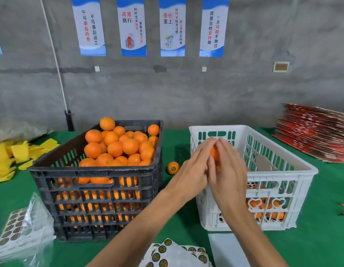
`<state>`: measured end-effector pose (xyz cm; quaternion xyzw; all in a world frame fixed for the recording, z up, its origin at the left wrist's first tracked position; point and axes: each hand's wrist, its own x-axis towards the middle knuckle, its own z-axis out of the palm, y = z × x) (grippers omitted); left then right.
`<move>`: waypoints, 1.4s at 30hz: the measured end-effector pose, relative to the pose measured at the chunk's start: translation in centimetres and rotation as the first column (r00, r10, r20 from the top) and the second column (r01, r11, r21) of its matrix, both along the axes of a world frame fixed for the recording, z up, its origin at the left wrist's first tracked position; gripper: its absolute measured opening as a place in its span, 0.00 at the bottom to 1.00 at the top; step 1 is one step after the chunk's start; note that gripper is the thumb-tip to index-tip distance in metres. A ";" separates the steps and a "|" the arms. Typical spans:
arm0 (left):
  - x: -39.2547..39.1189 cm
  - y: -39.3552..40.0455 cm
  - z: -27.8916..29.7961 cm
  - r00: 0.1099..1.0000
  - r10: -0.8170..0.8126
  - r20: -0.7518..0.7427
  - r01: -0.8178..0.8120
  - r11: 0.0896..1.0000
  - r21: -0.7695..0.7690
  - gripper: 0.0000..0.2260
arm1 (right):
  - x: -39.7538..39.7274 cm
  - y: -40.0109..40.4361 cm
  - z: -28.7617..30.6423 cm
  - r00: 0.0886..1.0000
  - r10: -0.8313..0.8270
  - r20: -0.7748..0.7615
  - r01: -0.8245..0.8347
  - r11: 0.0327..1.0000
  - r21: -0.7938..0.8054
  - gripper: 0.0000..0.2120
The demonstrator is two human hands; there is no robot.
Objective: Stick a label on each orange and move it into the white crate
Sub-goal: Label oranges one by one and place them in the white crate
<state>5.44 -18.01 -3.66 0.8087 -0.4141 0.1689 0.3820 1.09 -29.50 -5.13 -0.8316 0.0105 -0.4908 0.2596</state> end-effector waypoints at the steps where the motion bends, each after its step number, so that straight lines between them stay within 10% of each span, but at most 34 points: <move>1: 0.3 -0.6 1.3 0.999 -0.047 0.021 0.046 0.998 0.040 0.35 | 0.6 -0.7 0.8 0.999 -0.003 0.045 0.004 1.000 -0.018 0.22; 8: 4.6 4.0 6.7 0.899 0.313 0.306 -0.375 0.912 0.167 0.21 | 3.0 1.2 2.1 0.979 0.168 0.112 -0.157 0.982 -0.104 0.17; 12: 8.7 12.6 7.3 0.731 0.675 0.104 -0.639 0.623 0.451 0.18 | 3.7 6.3 2.3 0.915 0.403 0.012 -0.404 0.914 0.029 0.16; 16: 10.3 20.9 6.3 0.596 0.800 -0.071 -0.397 0.371 0.840 0.19 | 4.3 11.6 3.0 0.812 0.528 -0.250 -0.492 0.848 0.195 0.27; 19: 11.0 23.7 4.8 0.531 0.742 -0.409 -0.157 0.560 0.813 0.11 | 5.3 14.3 3.1 0.829 0.431 -0.356 -0.439 0.896 0.064 0.30; 21: 11.9 23.8 4.0 0.476 0.678 -0.561 -0.105 0.677 0.729 0.23 | 6.1 15.3 2.8 0.879 0.327 -0.347 -0.364 0.931 -0.042 0.29; 25: 13.8 22.7 3.4 0.548 0.655 -0.521 0.025 0.609 0.793 0.33 | 6.5 15.5 2.2 0.924 0.252 -0.288 -0.278 0.959 -0.052 0.27; 31: 16.1 22.2 3.6 0.325 0.610 -0.722 -0.052 0.774 0.630 0.38 | 6.2 16.0 1.9 0.955 0.202 -0.216 -0.218 0.975 -0.050 0.24; 37: 15.4 21.7 3.7 0.594 0.644 -0.483 -0.293 0.731 0.616 0.22 | 6.6 15.9 1.9 0.926 0.234 -0.296 -0.249 0.968 -0.013 0.25; 42: 10.5 19.9 5.3 0.937 0.239 -0.255 -0.270 0.958 -0.094 0.20 | 7.1 14.4 2.9 0.781 0.522 -0.343 -0.468 0.852 0.233 0.33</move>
